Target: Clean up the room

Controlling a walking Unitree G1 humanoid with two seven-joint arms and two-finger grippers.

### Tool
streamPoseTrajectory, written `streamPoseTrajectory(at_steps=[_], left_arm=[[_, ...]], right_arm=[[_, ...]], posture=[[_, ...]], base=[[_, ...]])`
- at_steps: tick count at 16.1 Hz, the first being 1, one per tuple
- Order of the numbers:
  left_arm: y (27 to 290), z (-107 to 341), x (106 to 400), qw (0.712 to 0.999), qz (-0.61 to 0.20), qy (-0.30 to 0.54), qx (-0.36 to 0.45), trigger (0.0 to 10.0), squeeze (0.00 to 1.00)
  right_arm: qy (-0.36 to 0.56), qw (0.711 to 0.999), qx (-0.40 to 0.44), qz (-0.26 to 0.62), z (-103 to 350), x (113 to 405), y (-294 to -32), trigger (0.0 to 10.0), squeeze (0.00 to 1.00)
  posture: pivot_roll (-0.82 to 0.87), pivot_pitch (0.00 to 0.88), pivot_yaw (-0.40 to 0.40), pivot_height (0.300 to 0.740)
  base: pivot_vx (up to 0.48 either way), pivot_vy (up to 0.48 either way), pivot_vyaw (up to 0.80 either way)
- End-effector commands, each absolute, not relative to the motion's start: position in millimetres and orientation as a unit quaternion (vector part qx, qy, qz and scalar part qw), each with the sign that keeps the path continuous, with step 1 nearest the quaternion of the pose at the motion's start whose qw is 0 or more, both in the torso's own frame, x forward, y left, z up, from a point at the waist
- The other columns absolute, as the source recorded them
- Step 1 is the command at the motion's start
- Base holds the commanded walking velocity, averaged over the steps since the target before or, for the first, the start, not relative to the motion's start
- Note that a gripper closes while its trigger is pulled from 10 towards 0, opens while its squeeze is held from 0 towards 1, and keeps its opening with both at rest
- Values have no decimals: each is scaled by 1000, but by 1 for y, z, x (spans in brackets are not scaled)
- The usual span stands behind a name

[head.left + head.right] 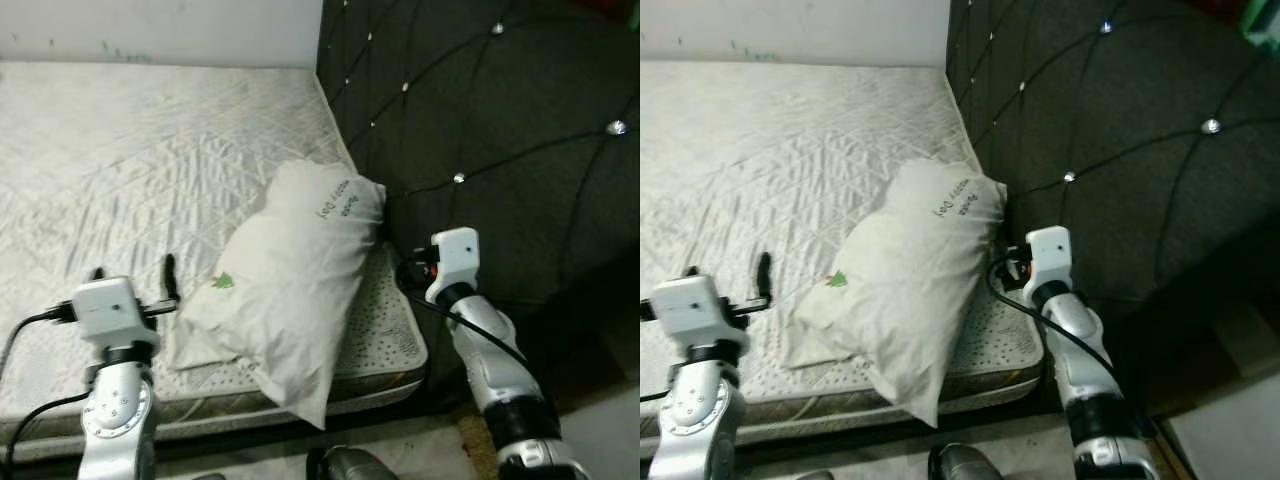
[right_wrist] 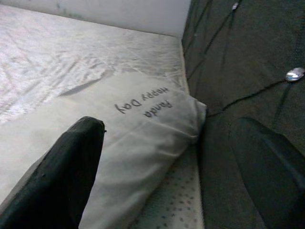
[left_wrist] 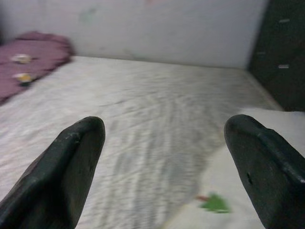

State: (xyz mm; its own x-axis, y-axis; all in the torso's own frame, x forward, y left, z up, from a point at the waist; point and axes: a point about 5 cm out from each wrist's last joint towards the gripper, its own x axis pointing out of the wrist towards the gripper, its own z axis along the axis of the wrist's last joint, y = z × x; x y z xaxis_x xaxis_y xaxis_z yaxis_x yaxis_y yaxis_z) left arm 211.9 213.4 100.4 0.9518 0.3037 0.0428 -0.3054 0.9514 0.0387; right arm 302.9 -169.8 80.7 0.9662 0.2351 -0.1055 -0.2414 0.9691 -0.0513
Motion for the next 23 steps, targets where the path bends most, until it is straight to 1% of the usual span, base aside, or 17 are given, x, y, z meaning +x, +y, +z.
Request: streamPoseTrajectory(at_steps=[1,2,4,5,10,13,16,17,19,20,21,23], left_arm=[[218,101,207,985,172,-21,27,10000,0],[218,101,205,984,174,-20,28,10000,0],[218,101,201,982,184,-21,23,10000,0],[218,100,201,983,182,-20,23,10000,0],[214,102,211,988,151,-28,32,10000,0],[212,103,208,987,153,-29,28,10000,0],[207,106,203,989,142,-30,25,10000,0],[204,102,201,991,130,-24,30,10000,0],[204,84,198,992,122,-1,35,10000,0],[204,77,203,992,118,9,35,10000,0],[200,79,212,994,108,9,29,10000,0],[200,86,215,994,102,4,32,10000,0]], right_arm=[[45,993,-24,103,85,300,-177,10000,0],[44,994,-21,100,86,298,-178,10000,0],[50,994,-19,94,83,284,-182,10000,0],[52,994,-21,94,81,283,-182,10000,0],[61,992,-22,108,81,291,-178,10000,0],[63,991,-24,112,82,286,-178,10000,0],[58,991,-23,122,86,287,-174,10000,0],[62,990,-22,122,82,286,-173,10000,0],[79,990,-21,119,65,283,-169,10000,0],[89,988,-34,123,60,285,-168,10000,0],[91,990,-18,104,65,293,-175,10000,0],[75,992,-22,97,75,298,-177,10000,0]], posture=[[20,29,-67,740],[20,31,-70,740],[16,28,-72,740],[15,28,-71,740],[20,6,-71,740],[22,8,-74,740],[24,19,-70,740],[30,0,-65,740],[15,0,-57,740],[13,0,-50,740],[18,0,-48,740],[1,0,-49,740]], base=[[0,0,0],[0,0,0],[0,0,0],[0,0,0],[0,0,0],[0,0,0],[0,0,0],[0,0,0],[0,0,0],[0,0,0],[0,0,0],[0,0,0]])
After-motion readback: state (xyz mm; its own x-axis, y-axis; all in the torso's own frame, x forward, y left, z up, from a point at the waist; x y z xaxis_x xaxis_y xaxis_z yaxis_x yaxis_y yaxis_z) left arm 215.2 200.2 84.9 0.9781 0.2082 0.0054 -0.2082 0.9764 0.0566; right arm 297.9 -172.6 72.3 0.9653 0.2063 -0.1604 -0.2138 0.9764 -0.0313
